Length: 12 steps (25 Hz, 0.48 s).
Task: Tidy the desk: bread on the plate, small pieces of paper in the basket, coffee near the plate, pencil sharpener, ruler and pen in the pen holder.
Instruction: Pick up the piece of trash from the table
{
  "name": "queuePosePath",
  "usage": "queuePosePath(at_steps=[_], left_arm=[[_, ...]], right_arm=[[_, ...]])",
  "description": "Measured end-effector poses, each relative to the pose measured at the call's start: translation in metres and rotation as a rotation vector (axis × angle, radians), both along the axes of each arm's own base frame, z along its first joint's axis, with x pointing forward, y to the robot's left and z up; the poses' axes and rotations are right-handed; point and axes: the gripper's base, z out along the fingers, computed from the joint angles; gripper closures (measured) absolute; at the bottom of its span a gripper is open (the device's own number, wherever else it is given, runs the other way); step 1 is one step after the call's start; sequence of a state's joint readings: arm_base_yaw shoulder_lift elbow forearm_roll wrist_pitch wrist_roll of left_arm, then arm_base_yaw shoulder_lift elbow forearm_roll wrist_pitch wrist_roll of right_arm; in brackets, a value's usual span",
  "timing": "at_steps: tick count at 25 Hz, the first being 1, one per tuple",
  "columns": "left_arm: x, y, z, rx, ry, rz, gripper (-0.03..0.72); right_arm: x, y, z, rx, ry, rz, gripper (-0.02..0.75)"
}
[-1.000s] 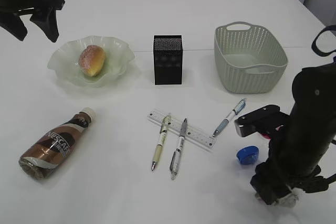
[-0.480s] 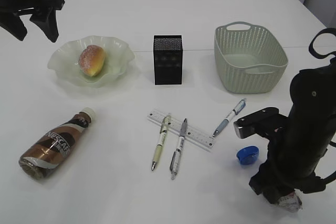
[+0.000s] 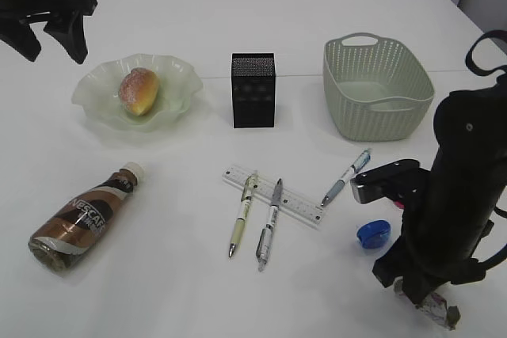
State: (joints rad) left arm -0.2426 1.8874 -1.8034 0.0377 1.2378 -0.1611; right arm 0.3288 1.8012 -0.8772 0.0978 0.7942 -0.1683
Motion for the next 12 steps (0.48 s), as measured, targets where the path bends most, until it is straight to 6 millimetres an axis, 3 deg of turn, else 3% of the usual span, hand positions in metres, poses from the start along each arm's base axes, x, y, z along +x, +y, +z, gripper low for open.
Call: queuePosePath(at_steps=[12], left_arm=[[0.0,0.0,0.0,0.002,0.001,0.0,0.221]], right_arm=[[0.01,0.007,0.038,0.027,0.028,-0.073,0.724]])
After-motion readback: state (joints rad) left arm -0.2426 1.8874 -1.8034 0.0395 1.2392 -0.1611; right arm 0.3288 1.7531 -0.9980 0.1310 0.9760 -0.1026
